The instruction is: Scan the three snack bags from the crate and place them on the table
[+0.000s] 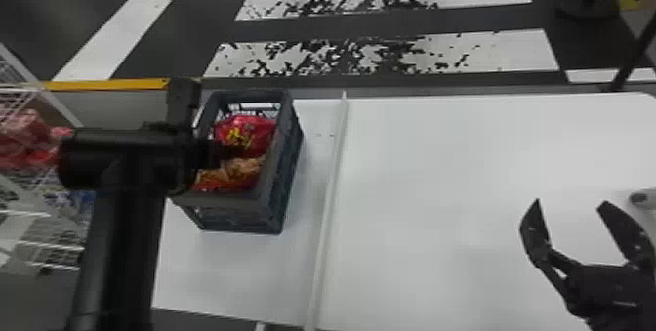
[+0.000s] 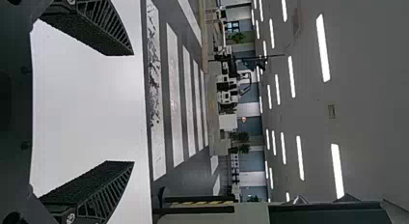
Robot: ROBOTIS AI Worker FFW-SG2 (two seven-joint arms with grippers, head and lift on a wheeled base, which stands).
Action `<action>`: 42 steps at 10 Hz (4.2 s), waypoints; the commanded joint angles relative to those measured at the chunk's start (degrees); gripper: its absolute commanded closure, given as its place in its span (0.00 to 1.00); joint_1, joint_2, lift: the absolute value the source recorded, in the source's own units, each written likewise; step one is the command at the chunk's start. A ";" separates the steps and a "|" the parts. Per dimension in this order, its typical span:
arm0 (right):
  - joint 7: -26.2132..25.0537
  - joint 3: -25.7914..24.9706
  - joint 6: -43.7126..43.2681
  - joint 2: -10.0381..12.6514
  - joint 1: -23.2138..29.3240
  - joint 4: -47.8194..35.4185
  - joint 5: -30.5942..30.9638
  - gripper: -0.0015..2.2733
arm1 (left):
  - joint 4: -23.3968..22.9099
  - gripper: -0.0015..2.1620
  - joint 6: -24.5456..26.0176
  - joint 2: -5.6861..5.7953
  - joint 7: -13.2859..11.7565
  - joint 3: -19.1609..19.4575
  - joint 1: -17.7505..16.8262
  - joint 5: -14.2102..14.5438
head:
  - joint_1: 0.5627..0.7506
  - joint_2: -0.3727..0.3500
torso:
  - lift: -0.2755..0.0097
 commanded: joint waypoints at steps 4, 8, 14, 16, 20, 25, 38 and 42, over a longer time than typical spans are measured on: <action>0.00 0.00 0.00 -0.10 0.18 -0.08 -0.01 0.04 | -3.20 0.99 -0.04 0.00 -0.06 5.55 1.07 8.44 | 0.70 0.83 | 0.75; 0.00 0.00 0.00 -0.10 0.18 0.01 -0.01 0.04 | -11.73 0.99 0.49 -0.61 0.29 10.20 3.79 14.77 | 0.70 0.83 | 0.75; -0.18 -0.09 -0.17 -0.01 0.35 -0.52 -0.01 0.04 | -35.37 0.99 11.21 -9.67 6.01 6.60 10.30 23.21 | 0.70 0.71 | 0.75; -0.18 -0.26 -0.35 -0.01 0.70 -0.78 -0.10 0.04 | -35.55 0.99 11.74 -14.33 8.47 -0.78 10.47 22.42 | 0.70 0.62 | 0.75; -0.18 -0.97 -0.52 0.07 1.32 -1.31 -0.10 0.04 | -28.78 0.99 10.16 -16.23 19.19 -18.62 12.32 21.89 | 0.70 0.34 | 0.75; -0.35 -1.58 -0.35 0.34 1.32 -1.31 -0.28 0.04 | -14.98 0.99 -10.06 -16.23 32.46 -34.09 15.75 23.91 | 0.70 0.12 | 0.75; 0.79 -2.72 8.79 -0.10 3.52 -8.87 -3.44 0.04 | -15.69 0.02 -58.75 -9.14 32.46 -24.78 29.81 9.94 | 0.70 0.21 | 0.75; 5.01 -3.87 23.21 0.07 3.34 -12.73 -8.01 0.04 | -15.42 0.02 -76.15 -6.68 29.56 -15.72 39.65 12.66 | 0.70 0.40 | 0.75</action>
